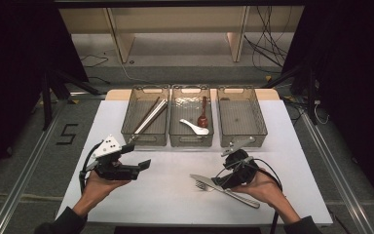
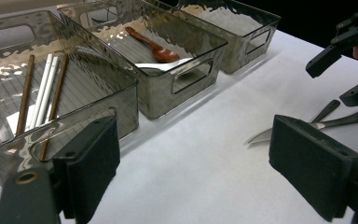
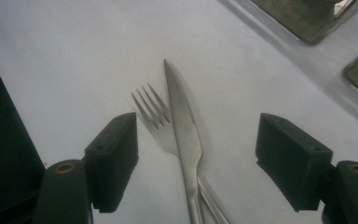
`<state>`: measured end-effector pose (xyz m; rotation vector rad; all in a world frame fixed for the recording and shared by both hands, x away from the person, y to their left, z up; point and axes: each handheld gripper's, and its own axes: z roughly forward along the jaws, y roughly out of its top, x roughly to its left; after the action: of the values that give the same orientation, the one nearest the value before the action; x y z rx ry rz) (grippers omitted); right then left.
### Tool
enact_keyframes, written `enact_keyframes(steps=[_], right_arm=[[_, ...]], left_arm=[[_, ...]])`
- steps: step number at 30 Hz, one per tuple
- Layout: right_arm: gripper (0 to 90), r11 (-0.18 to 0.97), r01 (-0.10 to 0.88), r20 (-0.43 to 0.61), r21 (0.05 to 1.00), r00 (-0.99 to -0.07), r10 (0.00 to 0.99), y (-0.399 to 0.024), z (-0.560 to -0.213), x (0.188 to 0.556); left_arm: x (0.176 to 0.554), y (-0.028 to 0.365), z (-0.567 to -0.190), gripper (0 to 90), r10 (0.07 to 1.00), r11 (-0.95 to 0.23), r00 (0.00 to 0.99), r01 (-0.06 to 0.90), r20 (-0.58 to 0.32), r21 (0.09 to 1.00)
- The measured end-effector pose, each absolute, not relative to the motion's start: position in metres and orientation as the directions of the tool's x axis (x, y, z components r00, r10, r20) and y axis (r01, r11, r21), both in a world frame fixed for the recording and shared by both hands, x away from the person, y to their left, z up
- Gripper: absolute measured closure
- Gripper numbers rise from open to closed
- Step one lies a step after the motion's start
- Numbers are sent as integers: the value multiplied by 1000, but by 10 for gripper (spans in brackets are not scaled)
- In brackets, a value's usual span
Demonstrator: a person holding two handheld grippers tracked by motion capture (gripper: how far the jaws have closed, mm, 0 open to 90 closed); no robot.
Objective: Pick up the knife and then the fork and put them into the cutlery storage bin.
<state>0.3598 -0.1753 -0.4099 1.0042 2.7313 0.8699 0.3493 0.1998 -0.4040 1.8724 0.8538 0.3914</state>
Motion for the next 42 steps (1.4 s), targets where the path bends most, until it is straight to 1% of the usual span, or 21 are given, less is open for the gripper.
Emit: enact_keyframes(steps=[6, 8, 13, 18, 28, 37, 42], right_arm=[[396, 642, 571, 97, 512, -781, 617, -178, -413, 352], [450, 660, 570, 98, 490, -788, 608, -179, -415, 349], [509, 683, 598, 97, 419, -778, 621, -181, -425, 345], [545, 712, 600, 68, 365, -780, 622, -182, -433, 344], [634, 748, 605, 59, 273, -787, 614, -179, -446, 343], [696, 771, 591, 35, 235, -798, 601, -175, -454, 346], [750, 782, 582, 19, 224, -805, 593, -172, -454, 347]], left_arm=[[347, 200, -404, 157, 704, -255, 703, 379, -97, 890], [347, 201, -404, 157, 707, -255, 701, 379, -96, 889], [346, 201, -403, 157, 706, -255, 703, 375, -93, 891], [346, 200, -404, 157, 703, -261, 705, 377, -93, 889], [346, 200, -404, 156, 703, -262, 706, 374, -90, 890], [346, 199, -404, 157, 704, -262, 705, 377, -92, 888], [346, 199, -405, 157, 703, -265, 706, 378, -91, 887]])
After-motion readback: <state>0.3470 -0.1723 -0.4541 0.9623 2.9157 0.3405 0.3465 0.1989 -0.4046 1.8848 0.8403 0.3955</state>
